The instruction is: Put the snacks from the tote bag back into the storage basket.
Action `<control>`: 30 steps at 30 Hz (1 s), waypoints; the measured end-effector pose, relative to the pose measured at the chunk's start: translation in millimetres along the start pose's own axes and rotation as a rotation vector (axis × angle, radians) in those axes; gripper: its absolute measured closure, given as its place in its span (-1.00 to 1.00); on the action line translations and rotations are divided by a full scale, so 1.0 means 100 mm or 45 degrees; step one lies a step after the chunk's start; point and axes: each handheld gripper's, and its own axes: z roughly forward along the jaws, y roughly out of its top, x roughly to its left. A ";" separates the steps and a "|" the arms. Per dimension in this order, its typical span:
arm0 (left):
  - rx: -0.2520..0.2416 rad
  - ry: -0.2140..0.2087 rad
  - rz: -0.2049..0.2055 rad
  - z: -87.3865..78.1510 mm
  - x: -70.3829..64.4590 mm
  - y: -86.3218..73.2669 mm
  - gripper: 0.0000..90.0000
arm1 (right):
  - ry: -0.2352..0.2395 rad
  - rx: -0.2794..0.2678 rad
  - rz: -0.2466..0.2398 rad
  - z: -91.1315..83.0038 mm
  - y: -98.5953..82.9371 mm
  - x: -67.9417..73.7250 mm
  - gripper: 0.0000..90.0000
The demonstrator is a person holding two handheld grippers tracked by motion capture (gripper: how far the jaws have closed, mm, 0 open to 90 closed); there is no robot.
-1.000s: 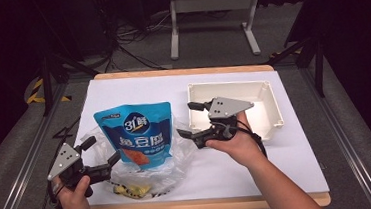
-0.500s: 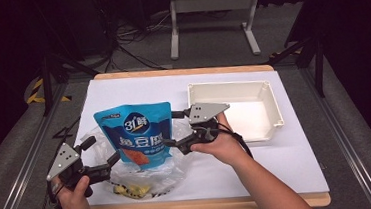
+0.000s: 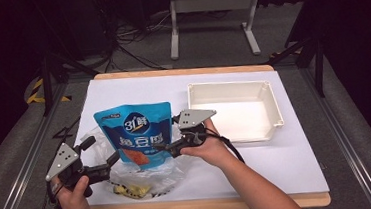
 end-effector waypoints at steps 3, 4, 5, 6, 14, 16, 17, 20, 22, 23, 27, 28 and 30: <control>0.000 -0.001 0.000 0.00 0.00 0.00 -0.92 | 0.010 -0.002 0.001 0.05 -0.05 -0.01 -0.52; 0.001 0.000 0.001 0.00 0.00 0.00 -0.92 | 0.011 -0.005 0.003 0.06 -0.07 0.00 -0.52; 0.002 0.000 0.001 0.00 0.00 0.00 -0.92 | 0.018 -0.006 0.004 0.08 -0.08 0.00 -0.52; 0.003 -0.001 0.001 0.00 0.00 0.00 -0.92 | 0.020 -0.006 0.006 0.10 -0.10 0.00 -0.51; 0.000 -0.002 0.000 0.00 0.01 0.00 -0.92 | 0.049 -0.025 0.011 0.22 -0.20 0.01 -0.50; -0.001 -0.003 -0.002 0.00 0.01 0.00 -0.92 | 0.058 -0.019 0.006 0.27 -0.23 0.02 -0.49; -0.001 -0.003 -0.002 0.00 0.01 0.00 -0.92 | 0.055 -0.016 0.005 0.28 -0.24 0.02 -0.49; 0.001 -0.002 -0.004 0.00 0.01 0.00 -0.92 | 0.059 -0.013 -0.004 0.30 -0.25 0.03 -0.49; -0.001 -0.004 -0.010 0.01 0.01 0.00 -0.92 | 0.073 -0.010 -0.019 0.33 -0.25 0.05 -0.49; -0.005 -0.009 -0.006 0.01 0.01 0.00 -0.92 | 0.074 -0.009 -0.028 0.36 -0.25 0.07 -0.49; -0.002 -0.004 -0.011 0.01 0.01 0.00 -0.92 | 0.068 -0.003 -0.037 0.40 -0.26 0.08 -0.47; -0.005 -0.006 -0.013 0.01 0.01 0.00 -0.92 | 0.061 0.001 -0.042 0.40 -0.26 0.08 -0.46; -0.005 -0.005 -0.015 0.00 0.02 -0.01 -0.92 | 0.054 0.006 -0.054 0.41 -0.27 0.09 -0.41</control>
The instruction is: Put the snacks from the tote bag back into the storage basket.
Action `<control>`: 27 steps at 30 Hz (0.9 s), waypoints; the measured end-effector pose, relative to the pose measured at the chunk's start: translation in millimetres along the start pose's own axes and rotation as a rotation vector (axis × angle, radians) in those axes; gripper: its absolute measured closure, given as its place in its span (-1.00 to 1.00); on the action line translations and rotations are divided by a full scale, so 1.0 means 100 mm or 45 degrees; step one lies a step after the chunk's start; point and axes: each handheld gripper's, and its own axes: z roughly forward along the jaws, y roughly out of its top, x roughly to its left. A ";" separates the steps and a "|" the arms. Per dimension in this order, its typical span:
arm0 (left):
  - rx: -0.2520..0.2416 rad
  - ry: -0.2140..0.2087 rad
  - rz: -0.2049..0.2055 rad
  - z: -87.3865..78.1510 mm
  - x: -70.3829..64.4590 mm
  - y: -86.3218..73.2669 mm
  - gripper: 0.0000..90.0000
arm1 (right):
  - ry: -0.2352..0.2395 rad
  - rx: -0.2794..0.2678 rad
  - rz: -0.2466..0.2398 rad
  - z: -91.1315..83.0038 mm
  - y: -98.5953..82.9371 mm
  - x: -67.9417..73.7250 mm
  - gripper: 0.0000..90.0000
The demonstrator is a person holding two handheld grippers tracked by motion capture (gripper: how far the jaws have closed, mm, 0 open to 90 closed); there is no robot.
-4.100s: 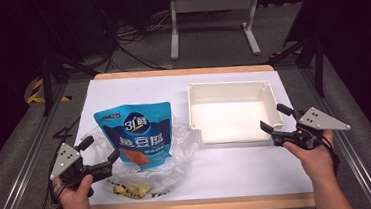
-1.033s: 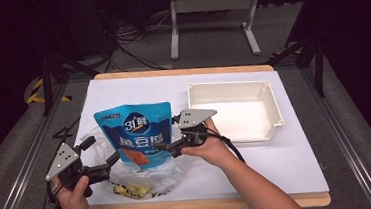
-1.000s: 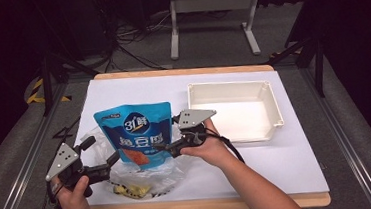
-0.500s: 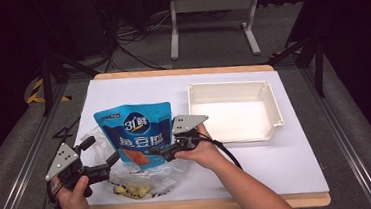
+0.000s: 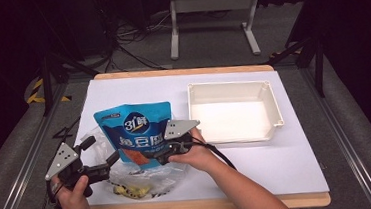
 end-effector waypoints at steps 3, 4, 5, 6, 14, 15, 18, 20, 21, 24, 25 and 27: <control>0.002 0.001 -0.003 0.00 0.00 0.00 -0.92 | -0.008 0.016 -0.008 0.00 -0.02 -0.01 -0.30; 0.002 0.001 -0.003 0.00 0.00 0.00 -0.92 | -0.007 0.024 -0.009 0.01 -0.02 -0.01 -0.28; 0.004 0.001 -0.005 0.01 0.00 -0.01 -0.92 | -0.007 0.024 -0.009 0.01 -0.02 -0.01 -0.28; 0.009 -0.001 -0.005 0.00 0.01 0.00 -0.92 | -0.005 0.026 -0.008 0.01 -0.02 -0.01 -0.23; 0.001 0.001 -0.011 0.01 0.01 -0.01 -0.92 | 0.021 0.032 0.001 -0.01 -0.02 -0.03 0.08; 0.003 0.001 -0.011 0.01 0.01 -0.01 -0.92 | 0.023 0.036 0.002 -0.01 -0.02 -0.03 0.09; 0.002 0.000 -0.018 0.01 0.01 -0.01 -0.92 | 0.020 0.043 0.013 -0.01 -0.01 -0.03 0.11; -0.001 0.000 -0.022 0.01 0.02 -0.02 -0.92 | 0.014 0.043 0.016 -0.01 -0.01 -0.02 0.13; 0.001 0.000 -0.023 0.01 0.02 -0.02 -0.92 | 0.011 0.046 0.017 -0.01 0.00 -0.01 0.14; -0.001 0.002 -0.026 0.01 0.03 -0.02 -0.92 | 0.007 0.059 0.004 -0.01 0.01 0.00 0.18; -0.001 0.001 -0.028 0.02 0.03 -0.02 -0.92 | 0.004 0.063 -0.001 0.00 0.02 0.00 0.19; -0.002 -0.002 -0.032 0.02 0.03 -0.03 -0.92 | 0.004 0.072 0.004 0.00 0.04 0.00 0.20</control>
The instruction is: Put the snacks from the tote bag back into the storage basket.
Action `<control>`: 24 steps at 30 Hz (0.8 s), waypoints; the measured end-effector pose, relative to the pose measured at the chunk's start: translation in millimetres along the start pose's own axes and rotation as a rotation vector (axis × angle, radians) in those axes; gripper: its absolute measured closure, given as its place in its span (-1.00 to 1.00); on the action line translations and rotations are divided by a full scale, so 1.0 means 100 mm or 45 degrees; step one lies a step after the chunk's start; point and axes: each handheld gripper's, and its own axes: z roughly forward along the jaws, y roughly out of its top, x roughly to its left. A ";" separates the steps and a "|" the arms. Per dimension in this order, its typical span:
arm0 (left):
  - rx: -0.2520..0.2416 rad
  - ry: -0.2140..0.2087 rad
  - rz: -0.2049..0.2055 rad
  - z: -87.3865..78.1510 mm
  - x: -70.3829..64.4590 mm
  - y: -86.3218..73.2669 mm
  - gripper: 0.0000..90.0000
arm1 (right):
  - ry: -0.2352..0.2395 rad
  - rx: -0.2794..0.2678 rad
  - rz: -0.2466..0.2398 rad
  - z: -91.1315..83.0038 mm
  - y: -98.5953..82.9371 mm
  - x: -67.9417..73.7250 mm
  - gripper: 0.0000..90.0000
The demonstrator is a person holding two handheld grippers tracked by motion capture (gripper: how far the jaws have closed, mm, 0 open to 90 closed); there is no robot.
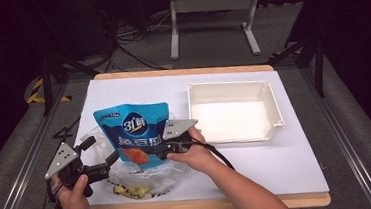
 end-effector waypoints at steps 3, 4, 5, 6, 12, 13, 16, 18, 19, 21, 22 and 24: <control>0.004 0.001 0.002 -0.01 0.00 0.00 -0.92 | -0.004 0.009 0.003 0.00 0.03 0.00 0.22; 0.004 0.001 0.002 -0.01 0.00 0.00 -0.92 | -0.004 0.009 0.003 0.00 0.03 0.00 0.22; -0.002 0.002 0.000 -0.01 0.01 0.00 -0.92 | -0.001 0.015 -0.007 -0.01 0.05 0.00 0.22; -0.001 0.000 -0.003 -0.01 0.01 0.00 -0.92 | -0.003 0.010 -0.008 -0.01 0.07 0.01 0.22; -0.010 0.000 -0.005 -0.01 0.01 0.00 -0.92 | 0.001 -0.030 -0.025 -0.07 0.21 -0.01 0.22; -0.009 0.000 -0.006 -0.01 0.01 0.00 -0.92 | 0.001 -0.037 -0.020 -0.08 0.24 0.00 0.22; -0.008 -0.001 -0.006 -0.01 0.00 0.00 -0.92 | 0.000 -0.059 -0.031 -0.15 0.37 -0.01 0.22; -0.008 -0.002 -0.006 -0.01 0.00 0.01 -0.92 | -0.002 -0.061 -0.038 -0.16 0.40 -0.01 0.22; -0.010 -0.002 -0.005 -0.01 0.00 0.01 -0.92 | 0.000 -0.055 -0.048 -0.18 0.43 -0.01 0.22; -0.009 -0.001 -0.005 -0.01 0.00 0.01 -0.92 | 0.003 -0.064 -0.041 -0.21 0.48 -0.02 0.22; -0.009 0.000 -0.005 -0.01 0.00 0.01 -0.92 | 0.003 -0.069 -0.037 -0.22 0.51 -0.02 0.22; -0.014 0.004 -0.007 -0.01 0.00 0.01 -0.92 | -0.005 -0.073 -0.052 -0.24 0.55 -0.03 0.22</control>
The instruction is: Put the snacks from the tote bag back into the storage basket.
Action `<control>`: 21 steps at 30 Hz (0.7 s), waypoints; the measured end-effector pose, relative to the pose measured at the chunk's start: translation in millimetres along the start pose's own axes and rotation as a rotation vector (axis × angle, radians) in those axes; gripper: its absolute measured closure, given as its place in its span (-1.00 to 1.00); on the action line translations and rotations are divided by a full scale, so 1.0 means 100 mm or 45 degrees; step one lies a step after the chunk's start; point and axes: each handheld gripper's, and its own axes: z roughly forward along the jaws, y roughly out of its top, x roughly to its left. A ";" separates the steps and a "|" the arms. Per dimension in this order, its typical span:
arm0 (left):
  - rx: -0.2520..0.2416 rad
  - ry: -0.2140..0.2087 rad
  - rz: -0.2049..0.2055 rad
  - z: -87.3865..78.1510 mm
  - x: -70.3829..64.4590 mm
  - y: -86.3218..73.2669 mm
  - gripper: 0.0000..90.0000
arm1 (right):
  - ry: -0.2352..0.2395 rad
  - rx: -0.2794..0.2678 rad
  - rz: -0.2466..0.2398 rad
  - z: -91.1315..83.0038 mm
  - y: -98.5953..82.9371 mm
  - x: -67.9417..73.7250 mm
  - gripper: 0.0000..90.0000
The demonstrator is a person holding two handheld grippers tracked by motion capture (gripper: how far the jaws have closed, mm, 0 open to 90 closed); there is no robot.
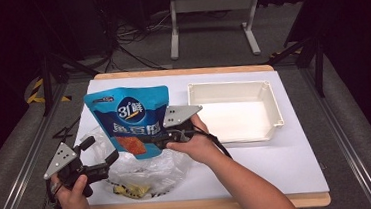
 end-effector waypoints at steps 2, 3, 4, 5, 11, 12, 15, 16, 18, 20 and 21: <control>-0.006 0.000 -0.002 0.00 0.00 0.00 -0.92 | 0.002 0.003 0.009 -0.02 0.05 -0.01 0.22; -0.004 -0.001 -0.002 0.00 0.00 0.00 -0.92 | -0.002 0.003 0.009 -0.04 0.09 -0.02 0.22; -0.003 -0.001 -0.002 0.00 0.00 0.00 -0.92 | -0.004 0.005 0.001 -0.05 0.11 -0.03 0.22; -0.004 -0.001 -0.002 0.00 0.00 0.00 -0.92 | -0.009 0.006 -0.010 -0.07 0.14 -0.03 0.22; -0.005 0.000 -0.001 0.00 0.00 0.00 -0.92 | -0.017 0.002 -0.020 -0.14 0.27 -0.06 0.22; -0.005 0.000 -0.001 0.00 0.00 0.00 -0.92 | -0.019 0.000 -0.027 -0.15 0.28 -0.07 0.22; -0.005 0.001 -0.002 0.00 0.00 0.00 -0.92 | -0.017 -0.013 -0.035 -0.18 0.31 -0.08 0.22; 0.000 0.001 -0.002 0.00 0.00 0.00 -0.92 | -0.016 -0.021 -0.030 -0.20 0.33 -0.09 0.22; 0.005 -0.001 0.000 0.00 0.00 0.00 -0.92 | -0.022 -0.022 -0.029 -0.23 0.36 -0.10 0.22; 0.005 -0.001 0.000 0.00 0.00 0.00 -0.92 | -0.028 -0.025 -0.033 -0.25 0.38 -0.12 0.22; 0.005 0.000 0.001 0.00 0.00 0.00 -0.92 | -0.030 -0.025 -0.038 -0.27 0.39 -0.13 0.21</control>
